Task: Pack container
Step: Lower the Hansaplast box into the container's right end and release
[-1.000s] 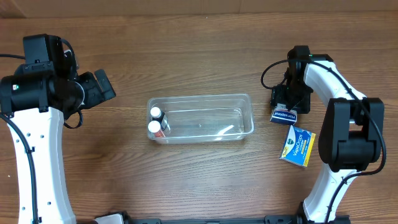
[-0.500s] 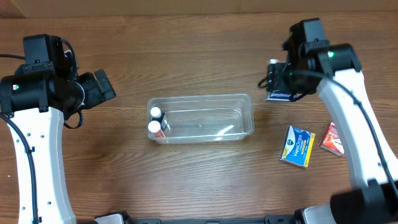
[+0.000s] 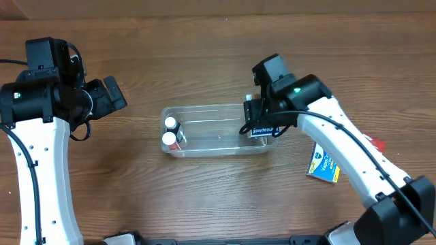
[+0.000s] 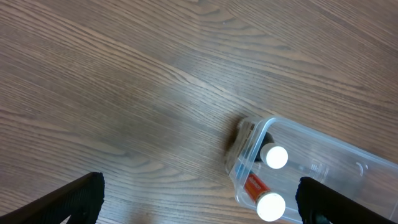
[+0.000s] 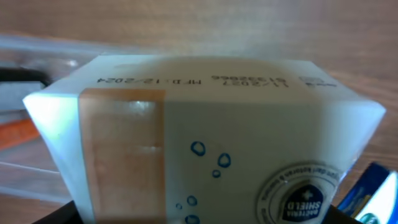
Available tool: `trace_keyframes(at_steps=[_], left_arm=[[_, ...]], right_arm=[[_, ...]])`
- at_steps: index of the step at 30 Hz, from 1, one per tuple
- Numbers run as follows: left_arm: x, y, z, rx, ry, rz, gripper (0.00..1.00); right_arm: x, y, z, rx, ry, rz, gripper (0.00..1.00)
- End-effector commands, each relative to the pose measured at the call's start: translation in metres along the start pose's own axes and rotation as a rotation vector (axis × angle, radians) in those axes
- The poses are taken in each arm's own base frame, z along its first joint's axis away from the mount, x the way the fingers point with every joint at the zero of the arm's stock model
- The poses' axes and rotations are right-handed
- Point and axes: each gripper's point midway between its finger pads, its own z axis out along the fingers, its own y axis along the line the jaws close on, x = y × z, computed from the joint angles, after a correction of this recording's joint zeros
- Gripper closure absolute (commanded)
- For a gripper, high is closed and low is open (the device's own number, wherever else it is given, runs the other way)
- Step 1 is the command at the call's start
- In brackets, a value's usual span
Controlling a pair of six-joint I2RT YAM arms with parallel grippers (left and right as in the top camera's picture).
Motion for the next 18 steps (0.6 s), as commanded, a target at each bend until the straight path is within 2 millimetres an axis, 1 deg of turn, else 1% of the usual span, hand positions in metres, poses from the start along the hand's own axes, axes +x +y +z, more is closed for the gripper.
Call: trace_keyframes(at_steps=[1,4,8,9,15,18], left_arm=[[0.0002,0.0002,-0.0013,0.006,-0.002,0.013,0.0],[0.0002,0.0002,-0.0013,0.006,-0.002,0.013,0.0],[0.0001,0.0003,-0.0013,0.005,-0.003,0.013,0.0],[0.0001,0.0003,-0.0013,0.005,-0.003,0.013,0.0],[-0.0001,0.0004,-0.0012,0.005,-0.004,0.013,0.0],[-0.0002,0.001,-0.0013,0.001,-0.005,0.014,0.0]], right_arm=[[0.0091,0.0041,0.0141,-0.024,0.016,0.003,0.24],[0.0126,0.0029,0.0214,-0.024,0.022,0.004,0.24],[0.013,0.0027,0.0226,-0.024,0.022,0.004,0.24],[0.0128,0.0028,0.0226,-0.025,0.021,0.004,0.21],[0.0145,0.0022,0.0226,-0.022,0.028,0.004,0.14],[0.0146,0.0021,0.0226,-0.021,0.029,0.004,0.14]])
